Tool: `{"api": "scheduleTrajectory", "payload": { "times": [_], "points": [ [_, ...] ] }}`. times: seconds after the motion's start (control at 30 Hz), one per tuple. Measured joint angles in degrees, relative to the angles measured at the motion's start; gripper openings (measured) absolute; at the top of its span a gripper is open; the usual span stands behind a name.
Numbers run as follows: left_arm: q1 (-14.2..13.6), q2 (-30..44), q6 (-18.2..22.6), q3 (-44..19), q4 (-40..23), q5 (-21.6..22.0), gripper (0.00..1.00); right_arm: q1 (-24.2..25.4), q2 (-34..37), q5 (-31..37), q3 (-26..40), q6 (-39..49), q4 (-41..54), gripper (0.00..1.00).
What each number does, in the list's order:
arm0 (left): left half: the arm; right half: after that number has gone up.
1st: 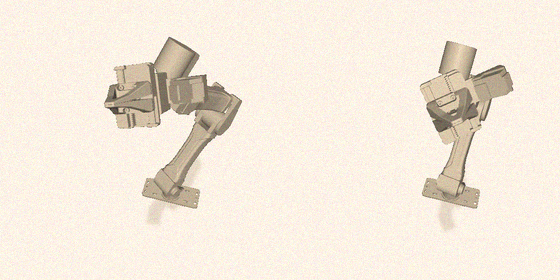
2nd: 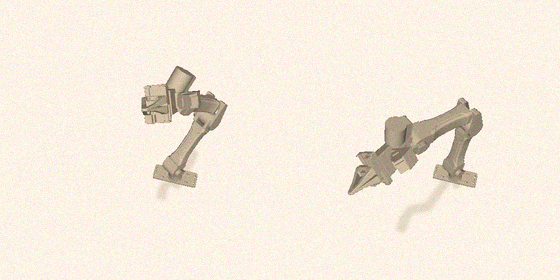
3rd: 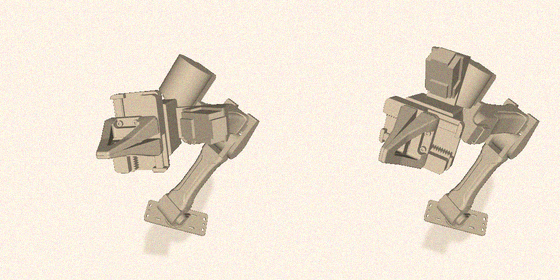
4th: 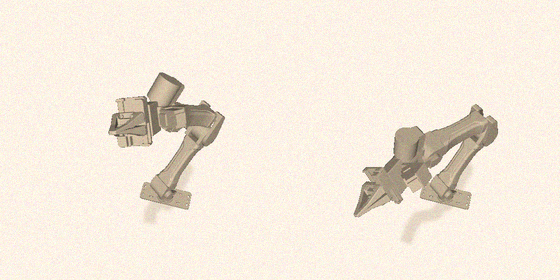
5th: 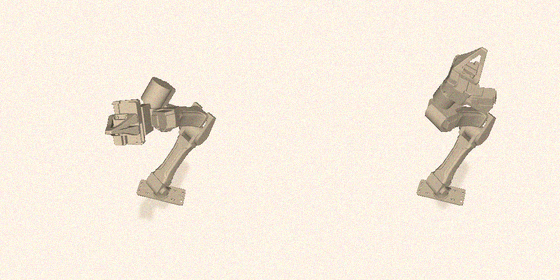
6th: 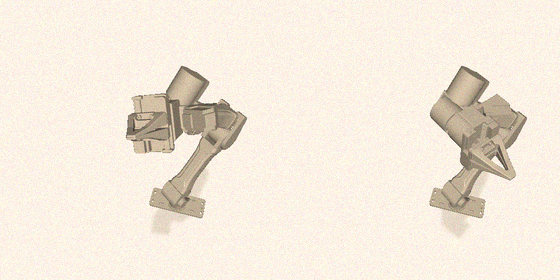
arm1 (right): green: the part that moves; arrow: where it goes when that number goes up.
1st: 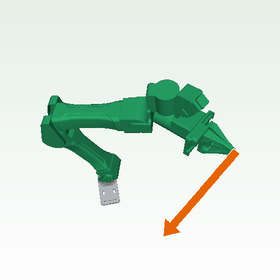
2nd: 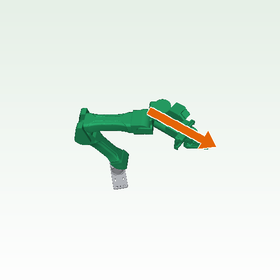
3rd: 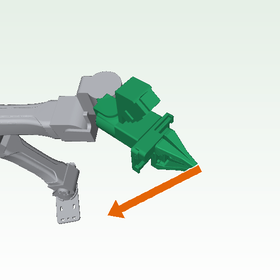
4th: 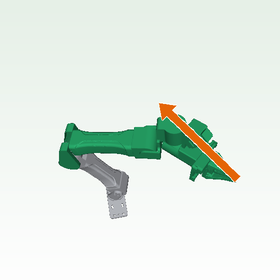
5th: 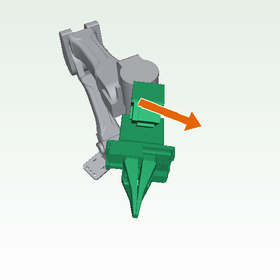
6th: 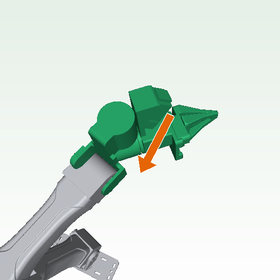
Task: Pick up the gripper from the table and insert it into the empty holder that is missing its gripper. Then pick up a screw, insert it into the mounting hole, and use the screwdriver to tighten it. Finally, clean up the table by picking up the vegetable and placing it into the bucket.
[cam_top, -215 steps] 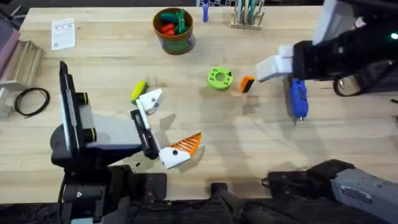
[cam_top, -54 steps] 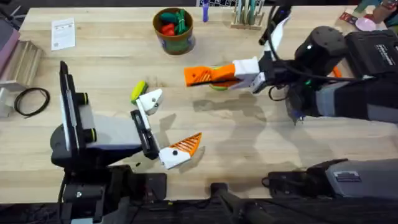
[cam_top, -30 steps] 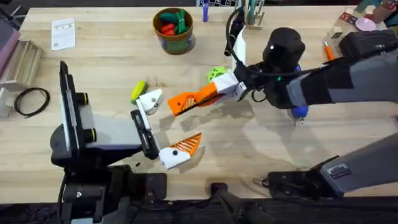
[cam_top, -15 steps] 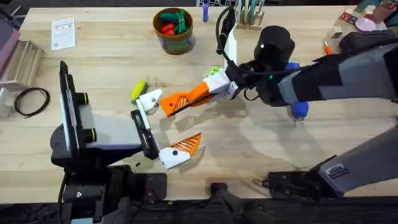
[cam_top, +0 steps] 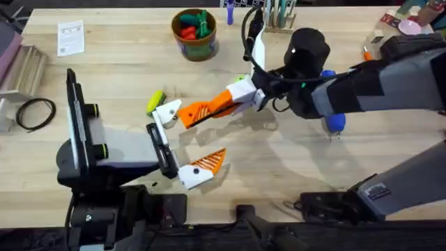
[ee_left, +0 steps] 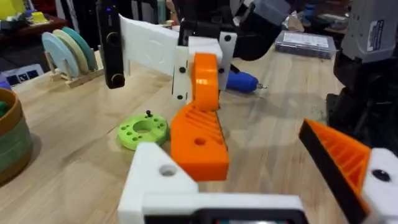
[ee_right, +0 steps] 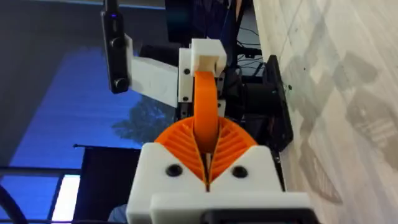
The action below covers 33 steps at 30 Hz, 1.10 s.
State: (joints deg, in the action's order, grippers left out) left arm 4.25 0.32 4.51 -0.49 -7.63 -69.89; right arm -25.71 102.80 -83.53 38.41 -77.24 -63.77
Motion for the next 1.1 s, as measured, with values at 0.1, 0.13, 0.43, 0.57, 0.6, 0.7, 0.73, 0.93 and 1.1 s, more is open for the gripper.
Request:
{"api": "scheduleTrajectory", "payload": {
  "times": [0.1, 0.13, 0.43, 0.57, 0.6, 0.7, 0.73, 0.93, 1.1],
  "points": [
    [0.0, 0.0, 0.0, 0.0, 0.0, 0.0, 0.985, 0.0, 0.5, 0.1, 0.0, -0.2, -0.1, 0.008],
    [0.0, 0.0, 0.0, 0.0, 0.0, -0.1, 0.985, 0.0, 0.8, 0.3, 0.0, -0.3, -0.1, 0.008],
    [0.0, 0.0, 0.0, 0.0, 0.0, 0.0, 0.985, -0.1, 1.2, 0.8, 0.1, -0.3, -0.4, 0.008],
    [0.0, 0.0, 0.0, 0.0, 0.0, 0.0, 0.985, -0.4, 1.2, 1.6, 0.1, -0.3, -0.4, 0.008],
    [0.0, 0.0, -0.1, 0.0, 0.0, 0.0, 0.985, -0.6, 1.2, 1.8, 0.1, -0.3, -0.5, 0.008],
    [0.0, 0.0, -0.1, 0.0, 0.0, 0.0, 0.985, -1.3, 1.2, 2.7, 0.1, -0.3, -0.5, 0.008],
    [0.1, 0.0, -0.1, 0.0, 0.0, 0.1, 0.985, -1.4, 1.2, 3.0, 0.1, -0.3, -0.5, 0.008],
    [0.2, 0.0, -0.2, 0.0, 0.0, 0.3, 0.985, -1.7, 1.2, 4.2, 0.1, -0.4, -0.5, 0.008],
    [0.5, 0.0, -0.3, 0.0, 0.1, 0.8, 0.985, -2.2, 1.2, 5.1, 0.2, -0.4, -0.6, 0.008]
  ]
}}
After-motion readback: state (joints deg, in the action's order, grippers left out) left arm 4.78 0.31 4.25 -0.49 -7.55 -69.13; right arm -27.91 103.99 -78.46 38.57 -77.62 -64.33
